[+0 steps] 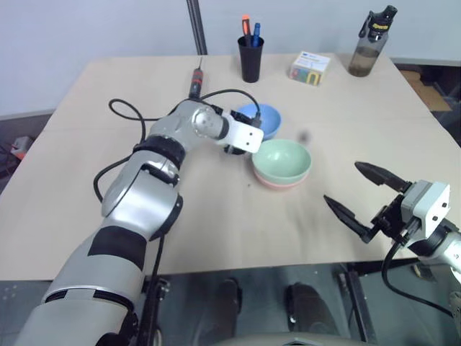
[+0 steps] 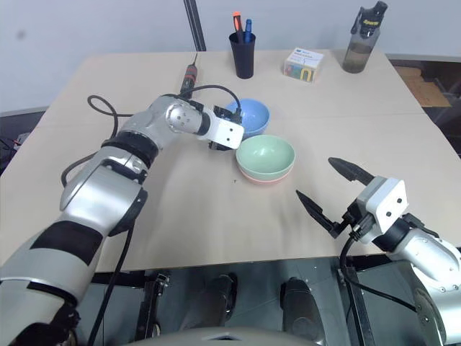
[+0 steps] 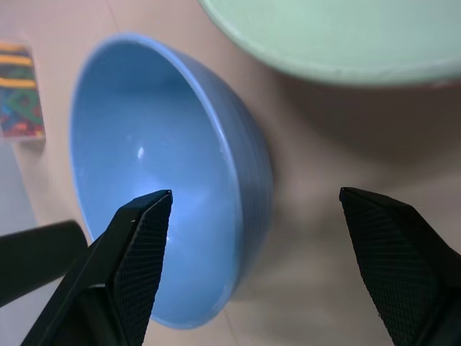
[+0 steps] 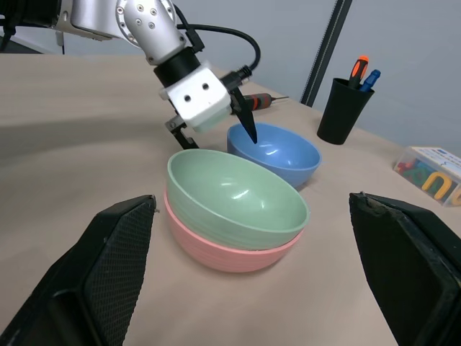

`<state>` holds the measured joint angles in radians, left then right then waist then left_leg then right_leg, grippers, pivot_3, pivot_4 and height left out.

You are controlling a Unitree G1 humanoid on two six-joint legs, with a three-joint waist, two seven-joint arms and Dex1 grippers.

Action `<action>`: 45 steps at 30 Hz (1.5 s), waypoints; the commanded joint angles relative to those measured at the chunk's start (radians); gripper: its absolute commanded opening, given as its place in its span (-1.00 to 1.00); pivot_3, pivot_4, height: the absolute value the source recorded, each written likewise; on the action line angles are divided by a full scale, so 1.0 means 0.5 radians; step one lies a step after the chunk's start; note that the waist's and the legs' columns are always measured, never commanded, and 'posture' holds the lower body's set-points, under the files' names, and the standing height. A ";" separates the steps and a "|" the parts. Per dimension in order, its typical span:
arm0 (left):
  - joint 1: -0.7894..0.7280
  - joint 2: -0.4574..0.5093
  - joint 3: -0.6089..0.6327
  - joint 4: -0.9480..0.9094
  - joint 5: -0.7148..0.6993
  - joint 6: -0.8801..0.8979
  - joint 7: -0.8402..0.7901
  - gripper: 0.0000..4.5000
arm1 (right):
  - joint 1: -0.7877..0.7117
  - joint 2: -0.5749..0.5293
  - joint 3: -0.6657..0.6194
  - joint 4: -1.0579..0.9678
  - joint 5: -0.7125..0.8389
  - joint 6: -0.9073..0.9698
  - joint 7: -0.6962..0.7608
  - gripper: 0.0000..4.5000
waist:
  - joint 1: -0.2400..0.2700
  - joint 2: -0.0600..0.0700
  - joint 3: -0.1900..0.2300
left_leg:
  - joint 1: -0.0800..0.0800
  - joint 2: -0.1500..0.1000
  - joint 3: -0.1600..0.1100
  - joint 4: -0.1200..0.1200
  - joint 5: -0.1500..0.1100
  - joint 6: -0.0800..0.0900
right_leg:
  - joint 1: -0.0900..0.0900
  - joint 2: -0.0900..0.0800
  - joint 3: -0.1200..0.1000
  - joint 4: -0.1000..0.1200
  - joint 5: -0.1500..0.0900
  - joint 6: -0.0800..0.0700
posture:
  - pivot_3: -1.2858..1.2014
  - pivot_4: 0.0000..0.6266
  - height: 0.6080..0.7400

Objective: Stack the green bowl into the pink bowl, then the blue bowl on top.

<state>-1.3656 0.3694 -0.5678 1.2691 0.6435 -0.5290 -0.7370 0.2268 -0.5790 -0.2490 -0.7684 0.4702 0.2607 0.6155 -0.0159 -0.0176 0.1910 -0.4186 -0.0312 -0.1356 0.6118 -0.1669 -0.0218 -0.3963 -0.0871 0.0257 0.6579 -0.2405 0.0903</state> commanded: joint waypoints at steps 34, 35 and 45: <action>0.326 0.131 0.583 -0.946 -1.426 0.086 -1.752 -0.41 | 0.477 -0.015 -0.541 -0.186 0.110 -0.222 0.136 1.00 | -0.014 0.001 0.000 | 0.005 0.001 0.002 0.003 0.000 0.000 | 0.002 0.000 0.003 0.007 0.000 -0.001 | 0.03 -0.52 1.00; 0.346 0.133 0.596 -0.996 -1.452 0.120 -1.755 -0.23 | 0.461 -0.020 -0.518 -0.186 0.101 -0.214 0.129 1.00 | -0.015 0.001 0.000 | 0.006 0.002 0.002 0.004 0.000 0.000 | 0.002 0.001 0.003 0.008 0.000 -0.001 | 0.03 -0.52 1.00; 0.752 0.260 0.963 -1.695 -1.795 0.947 -1.341 0.27 | 0.255 -0.185 -0.345 -0.081 0.224 0.099 0.132 1.00 | -0.023 0.002 -0.001 | 0.005 0.002 0.001 0.005 0.000 0.000 | 0.001 0.001 0.003 0.007 0.000 -0.001 | 0.03 -0.52 1.00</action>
<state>-0.9971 0.4811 -0.1318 0.5094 -0.2040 -0.1512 -1.4528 0.3655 -0.6594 -0.4172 -0.8056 0.5522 0.2852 0.6846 -0.0273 -0.0165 0.1907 -0.4162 -0.0302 -0.1350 0.6142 -0.1669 -0.0216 -0.3956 -0.0869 0.0275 0.6614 -0.2406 0.0895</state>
